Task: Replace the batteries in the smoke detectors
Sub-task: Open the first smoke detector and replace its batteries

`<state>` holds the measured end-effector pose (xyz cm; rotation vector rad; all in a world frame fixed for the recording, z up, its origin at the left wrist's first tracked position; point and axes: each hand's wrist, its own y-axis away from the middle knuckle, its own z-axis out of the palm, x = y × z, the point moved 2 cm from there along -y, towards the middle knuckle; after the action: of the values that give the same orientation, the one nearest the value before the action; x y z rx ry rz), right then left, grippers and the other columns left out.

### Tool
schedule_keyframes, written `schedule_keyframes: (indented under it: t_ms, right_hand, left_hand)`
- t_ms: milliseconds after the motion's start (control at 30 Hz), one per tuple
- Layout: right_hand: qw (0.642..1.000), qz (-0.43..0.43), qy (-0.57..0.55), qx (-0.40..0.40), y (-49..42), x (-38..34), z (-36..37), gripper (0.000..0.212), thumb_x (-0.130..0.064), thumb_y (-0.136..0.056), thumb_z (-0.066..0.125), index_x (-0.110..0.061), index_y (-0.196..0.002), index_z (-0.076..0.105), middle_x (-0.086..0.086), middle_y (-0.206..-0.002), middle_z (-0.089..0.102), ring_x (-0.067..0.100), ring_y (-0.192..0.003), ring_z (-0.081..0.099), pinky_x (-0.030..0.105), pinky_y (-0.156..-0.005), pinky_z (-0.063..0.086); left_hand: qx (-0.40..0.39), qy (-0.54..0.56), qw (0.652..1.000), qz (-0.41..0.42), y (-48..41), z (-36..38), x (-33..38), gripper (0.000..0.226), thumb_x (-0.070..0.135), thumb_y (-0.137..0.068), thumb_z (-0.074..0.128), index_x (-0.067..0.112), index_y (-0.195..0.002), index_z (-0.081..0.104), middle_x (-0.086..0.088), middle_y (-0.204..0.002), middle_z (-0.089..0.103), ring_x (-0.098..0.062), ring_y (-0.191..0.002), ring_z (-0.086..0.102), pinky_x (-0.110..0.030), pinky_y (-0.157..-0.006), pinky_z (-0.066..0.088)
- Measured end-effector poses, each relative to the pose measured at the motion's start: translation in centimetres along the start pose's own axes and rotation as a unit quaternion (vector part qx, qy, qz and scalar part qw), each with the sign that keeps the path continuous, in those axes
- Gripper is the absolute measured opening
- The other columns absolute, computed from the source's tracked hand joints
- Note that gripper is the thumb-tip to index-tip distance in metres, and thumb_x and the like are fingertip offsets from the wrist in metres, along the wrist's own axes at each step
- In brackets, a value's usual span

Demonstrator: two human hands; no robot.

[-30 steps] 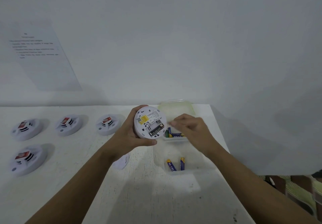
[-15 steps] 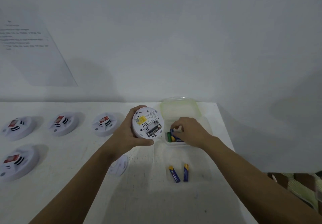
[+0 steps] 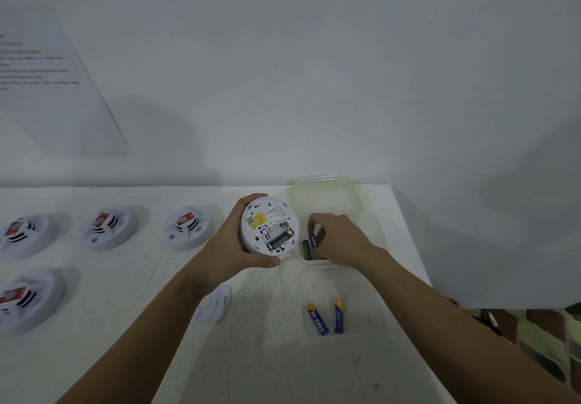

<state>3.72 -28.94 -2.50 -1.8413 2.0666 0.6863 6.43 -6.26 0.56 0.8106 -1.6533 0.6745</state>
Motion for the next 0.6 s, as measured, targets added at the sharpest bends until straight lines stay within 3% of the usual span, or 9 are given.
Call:
schedule_keyframes:
  t_ms: [100, 200, 333, 433, 600]
  right_hand:
    - [0.993, 0.008, -0.102, 0.06, 0.9, 0.4, -0.3, 0.023, -0.008, -0.079, 0.077, -0.023, -0.089, 0.06, -0.001, -0.078, 0.069, 0.014, -0.063, 0.065, 0.035, -0.062, 0.059]
    - [0.958, 0.013, -0.263, 0.117, 2.5, -0.4, -1.8, 0.018, -0.009, -0.085, 0.075, -0.018, -0.093, 0.062, 0.003, -0.077, 0.073, 0.007, -0.061, 0.066, 0.019, -0.055, 0.051]
    - [0.868, -0.007, -0.478, 0.13, 5.5, -2.4, -4.0, 0.017, -0.009, -0.091, 0.071, -0.012, -0.105, 0.064, 0.013, -0.085, 0.075, 0.02, -0.077, 0.071, 0.03, -0.068, 0.056]
    - [0.841, -0.042, -0.525, 0.124, 8.0, -4.3, -5.3, 0.018, -0.009, -0.091, 0.071, -0.008, -0.108, 0.065, 0.018, -0.089, 0.074, 0.02, -0.072, 0.07, 0.028, -0.069, 0.056]
    - [0.852, -0.087, -0.499, 0.135, 10.3, -6.2, -5.5, 0.013, -0.005, -0.088, 0.072, 0.001, -0.1, 0.074, 0.008, -0.102, 0.072, 0.022, -0.069, 0.07, 0.032, -0.069, 0.059]
  left_hand:
    - [0.0, 0.0, 1.0, 0.002, 0.0, 0.0, 0.0, 0.097, -0.007, -0.065, 0.089, 0.028, -0.143, 0.042, 0.008, -0.136, 0.055, -0.011, -0.127, 0.055, -0.035, -0.093, 0.059]
    - [0.004, 0.002, 1.0, 0.004, 0.2, -0.1, 0.3, 0.097, -0.006, -0.065, 0.09, 0.031, -0.142, 0.043, 0.009, -0.135, 0.056, -0.012, -0.127, 0.054, -0.034, -0.093, 0.059]
    - [0.007, 0.01, 1.0, 0.011, 0.7, 0.2, 1.2, 0.097, -0.006, -0.064, 0.09, 0.033, -0.14, 0.044, 0.011, -0.133, 0.058, -0.009, -0.124, 0.057, -0.034, -0.09, 0.06]
    - [0.003, 0.011, 1.0, 0.021, 1.2, 0.8, 2.3, 0.095, -0.007, -0.065, 0.088, 0.034, -0.138, 0.045, 0.02, -0.126, 0.06, -0.002, -0.119, 0.059, -0.027, -0.083, 0.06]
    - [-0.013, 0.029, 0.999, 0.036, 2.3, 1.8, 3.6, 0.095, -0.01, -0.067, 0.087, 0.03, -0.14, 0.043, 0.011, -0.128, 0.061, -0.012, -0.121, 0.061, -0.033, -0.085, 0.06]
